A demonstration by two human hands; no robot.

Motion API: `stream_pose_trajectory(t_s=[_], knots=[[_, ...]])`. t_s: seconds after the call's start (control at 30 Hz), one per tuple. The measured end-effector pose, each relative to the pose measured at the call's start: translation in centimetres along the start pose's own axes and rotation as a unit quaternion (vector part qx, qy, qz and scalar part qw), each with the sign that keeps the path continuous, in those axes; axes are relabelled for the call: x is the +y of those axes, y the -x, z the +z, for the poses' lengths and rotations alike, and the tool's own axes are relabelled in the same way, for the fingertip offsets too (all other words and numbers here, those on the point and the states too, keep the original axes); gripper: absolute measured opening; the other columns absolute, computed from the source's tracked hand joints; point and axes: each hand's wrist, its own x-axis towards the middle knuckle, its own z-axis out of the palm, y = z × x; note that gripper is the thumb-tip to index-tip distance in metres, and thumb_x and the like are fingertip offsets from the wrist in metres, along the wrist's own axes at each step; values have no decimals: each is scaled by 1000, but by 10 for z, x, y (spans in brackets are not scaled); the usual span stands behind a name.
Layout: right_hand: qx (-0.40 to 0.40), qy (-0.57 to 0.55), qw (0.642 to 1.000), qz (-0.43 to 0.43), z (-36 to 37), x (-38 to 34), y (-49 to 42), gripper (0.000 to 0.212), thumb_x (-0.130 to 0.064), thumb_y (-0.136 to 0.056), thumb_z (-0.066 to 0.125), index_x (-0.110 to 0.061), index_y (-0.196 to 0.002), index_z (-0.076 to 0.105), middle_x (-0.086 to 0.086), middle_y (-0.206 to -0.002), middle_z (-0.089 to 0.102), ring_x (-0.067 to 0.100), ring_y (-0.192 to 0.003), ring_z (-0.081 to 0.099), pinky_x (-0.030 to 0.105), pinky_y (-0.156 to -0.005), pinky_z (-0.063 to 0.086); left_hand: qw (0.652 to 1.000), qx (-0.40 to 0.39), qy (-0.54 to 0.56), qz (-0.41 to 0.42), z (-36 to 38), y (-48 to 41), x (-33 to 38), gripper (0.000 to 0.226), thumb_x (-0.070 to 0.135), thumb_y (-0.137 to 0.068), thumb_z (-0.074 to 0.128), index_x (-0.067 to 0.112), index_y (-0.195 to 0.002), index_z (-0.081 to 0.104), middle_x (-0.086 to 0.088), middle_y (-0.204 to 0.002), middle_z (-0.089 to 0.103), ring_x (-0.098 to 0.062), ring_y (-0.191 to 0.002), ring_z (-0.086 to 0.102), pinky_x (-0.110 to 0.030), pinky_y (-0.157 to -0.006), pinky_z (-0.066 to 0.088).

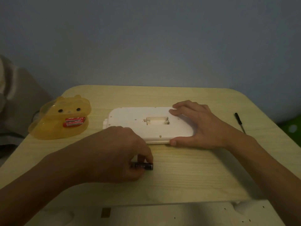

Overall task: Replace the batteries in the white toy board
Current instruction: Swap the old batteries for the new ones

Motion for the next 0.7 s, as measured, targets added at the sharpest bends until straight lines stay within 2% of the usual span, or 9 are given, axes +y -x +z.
stream_pose_trajectory(t_s=[0.07,0.13,0.23,0.33,0.43,0.53,0.63,0.7], knots=[[0,1,1000,-1,0,0,0,109,-102,-63,47,-36,-151,45,-14,-156,41,10,-146,36,49,-123,27,999,31,12,9,-12,-4,0,33,49,-83,59,42,-109,79,28,-91,73,13,-73,56,-4,-70,38],[-4,-1,1000,0,-1,0,0,109,-101,-64,48,-36,-151,45,-15,-156,40,9,-146,35,48,-124,26,997,73,28,6,-23,-12,-10,29,45,-86,63,40,-109,79,27,-94,71,6,-82,62,-9,-69,41],[-2,-1,1000,-2,-1,0,0,104,-96,-66,54,-37,-150,45,-15,-155,40,8,-145,35,46,-124,25,989,133,44,-40,-30,-31,-30,25,31,-91,69,37,-114,78,20,-100,68,1,-89,61,-11,-70,39],[2,-4,1000,-3,0,-1,1,103,-96,-66,55,-37,-149,46,-15,-155,40,9,-145,35,46,-123,26,981,163,38,-94,-23,-51,-44,26,25,-91,76,34,-114,76,16,-102,71,1,-88,61,-11,-70,37],[2,0,1000,0,0,-2,1,104,-97,-65,52,-37,-150,45,-14,-156,40,10,-147,34,47,-124,25,977,163,56,-125,-15,-68,-48,24,31,-83,86,34,-106,75,17,-94,74,4,-86,63,-10,-66,39],[3,2,1000,-2,1,-2,1,105,-98,-65,51,-36,-150,46,-14,-156,41,11,-147,35,49,-123,26,973,174,84,-130,-10,-79,-50,27,36,-75,91,33,-97,75,18,-88,73,14,-81,60,-6,-64,38],[4,-2,1000,0,0,-3,1,103,-95,-65,54,-36,-149,46,-14,-155,41,10,-147,35,48,-124,25,965,206,119,-113,-5,-89,-46,33,34,-69,95,28,-95,75,16,-84,75,4,-82,66,-7,-64,41],[-1,3,1000,1,-1,-3,1,102,-95,-66,54,-37,-150,45,-14,-155,40,10,-147,34,49,-124,25,957,227,147,-99,1,-94,-40,32,29,-70,95,25,-93,73,16,-82,74,6,-75,65,-7,-63,41]])
